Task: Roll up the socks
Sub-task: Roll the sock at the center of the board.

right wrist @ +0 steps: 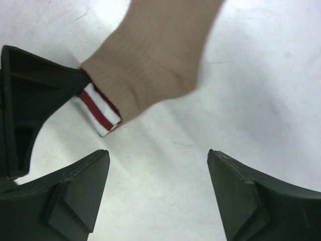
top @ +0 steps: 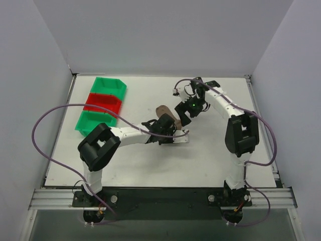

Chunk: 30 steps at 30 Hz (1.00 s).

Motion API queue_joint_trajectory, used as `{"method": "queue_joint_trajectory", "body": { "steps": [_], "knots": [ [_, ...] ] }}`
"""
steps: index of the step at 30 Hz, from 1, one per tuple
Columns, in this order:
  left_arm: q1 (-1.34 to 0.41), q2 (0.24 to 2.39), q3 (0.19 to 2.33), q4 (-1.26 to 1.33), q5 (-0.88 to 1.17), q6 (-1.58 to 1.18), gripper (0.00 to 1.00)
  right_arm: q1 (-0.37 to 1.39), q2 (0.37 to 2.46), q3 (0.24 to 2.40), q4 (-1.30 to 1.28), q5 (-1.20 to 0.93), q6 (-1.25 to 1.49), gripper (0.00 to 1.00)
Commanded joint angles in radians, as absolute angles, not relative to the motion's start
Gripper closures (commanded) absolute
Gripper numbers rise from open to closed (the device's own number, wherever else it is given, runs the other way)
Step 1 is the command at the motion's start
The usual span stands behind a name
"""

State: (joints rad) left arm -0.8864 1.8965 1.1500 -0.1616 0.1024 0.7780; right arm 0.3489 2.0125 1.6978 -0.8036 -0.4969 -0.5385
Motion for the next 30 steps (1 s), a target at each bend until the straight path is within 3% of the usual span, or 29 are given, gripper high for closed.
{"method": "queue_joint_trajectory", "body": {
  "steps": [1, 9, 16, 23, 30],
  "knots": [
    [-0.844, 1.968, 1.255, -0.423, 0.228, 0.697, 1.00, 0.301, 1.861, 1.540, -0.634, -0.422, -0.457, 0.16],
    [-0.810, 2.072, 1.420, -0.566, 0.299, 0.652, 1.00, 0.183, 1.634, 1.274, -0.497, -0.394, -0.501, 0.15],
    [-0.764, 2.172, 1.584, -0.767, 0.417, 0.611, 1.00, 0.198, 1.415, 0.956, -0.269, -0.357, -0.630, 0.17],
    [-0.741, 2.267, 1.704, -0.870, 0.468, 0.583, 1.00, 0.310, 1.203, 0.671, -0.060, -0.260, -0.782, 0.18],
    [-0.724, 2.347, 1.782, -0.937, 0.505, 0.569, 1.00, 0.471, 1.169, 0.499, 0.129, -0.111, -0.853, 0.20]
  ]
}}
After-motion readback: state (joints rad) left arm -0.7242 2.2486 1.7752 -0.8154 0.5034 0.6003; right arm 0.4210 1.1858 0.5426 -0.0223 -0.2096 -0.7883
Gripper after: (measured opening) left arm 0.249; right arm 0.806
